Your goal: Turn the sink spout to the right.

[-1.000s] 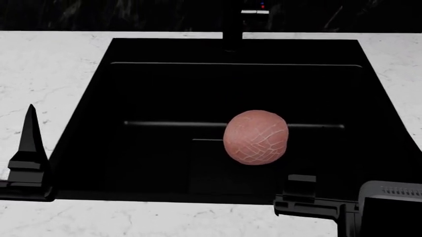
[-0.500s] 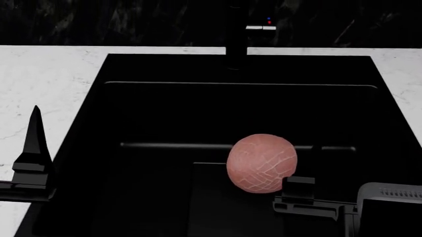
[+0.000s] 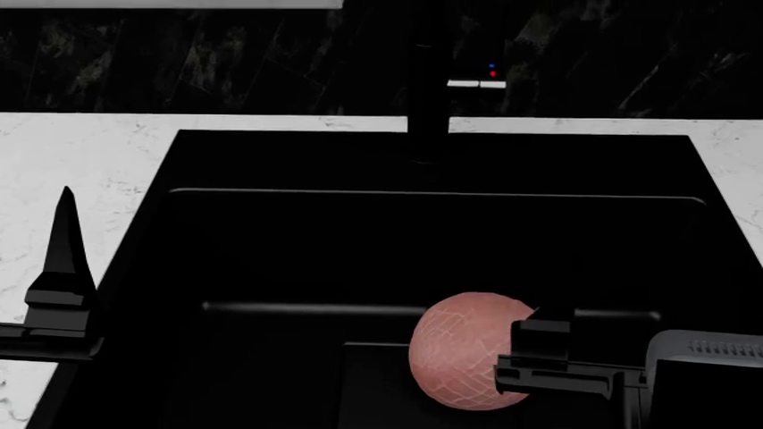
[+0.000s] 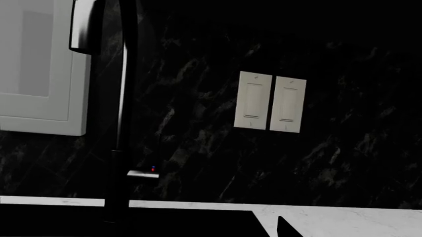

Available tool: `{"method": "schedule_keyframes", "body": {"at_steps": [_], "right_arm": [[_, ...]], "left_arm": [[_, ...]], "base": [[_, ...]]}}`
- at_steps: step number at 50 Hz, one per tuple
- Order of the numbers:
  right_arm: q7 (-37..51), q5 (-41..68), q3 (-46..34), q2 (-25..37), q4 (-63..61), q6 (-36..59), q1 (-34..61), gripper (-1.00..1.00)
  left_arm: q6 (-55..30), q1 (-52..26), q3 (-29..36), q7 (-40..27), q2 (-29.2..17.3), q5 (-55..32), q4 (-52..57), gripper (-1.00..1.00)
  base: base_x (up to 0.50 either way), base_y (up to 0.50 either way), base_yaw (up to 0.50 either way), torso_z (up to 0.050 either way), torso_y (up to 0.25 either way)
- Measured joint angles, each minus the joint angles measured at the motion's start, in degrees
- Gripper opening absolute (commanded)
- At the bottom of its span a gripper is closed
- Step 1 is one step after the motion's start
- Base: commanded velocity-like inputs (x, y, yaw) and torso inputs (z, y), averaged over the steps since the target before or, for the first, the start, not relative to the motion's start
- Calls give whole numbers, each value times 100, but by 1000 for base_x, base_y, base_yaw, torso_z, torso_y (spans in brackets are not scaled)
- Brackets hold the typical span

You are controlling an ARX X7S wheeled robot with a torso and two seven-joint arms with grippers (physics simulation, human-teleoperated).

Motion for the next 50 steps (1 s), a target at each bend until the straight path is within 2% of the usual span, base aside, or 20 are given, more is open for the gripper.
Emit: {"method": "schedule_keyframes", "body": {"at_steps": [7,26,50], "right_arm": [[21,6,-7,9,5,7,3,100],[158,51,-92,9,-72,379,258,100],[266,491,-600,-488,861,1934,2851,100]], "left_arm": [[8,1,13,-15,-7,-7,-13,100],[22,36,97,-32,-42,-9,-99,100],[19,-75,68,-58,-65,-87,-214,100]], "base": [[226,0,0,0,1],[1,0,0,0,0],[0,0,0,0,0]]}}
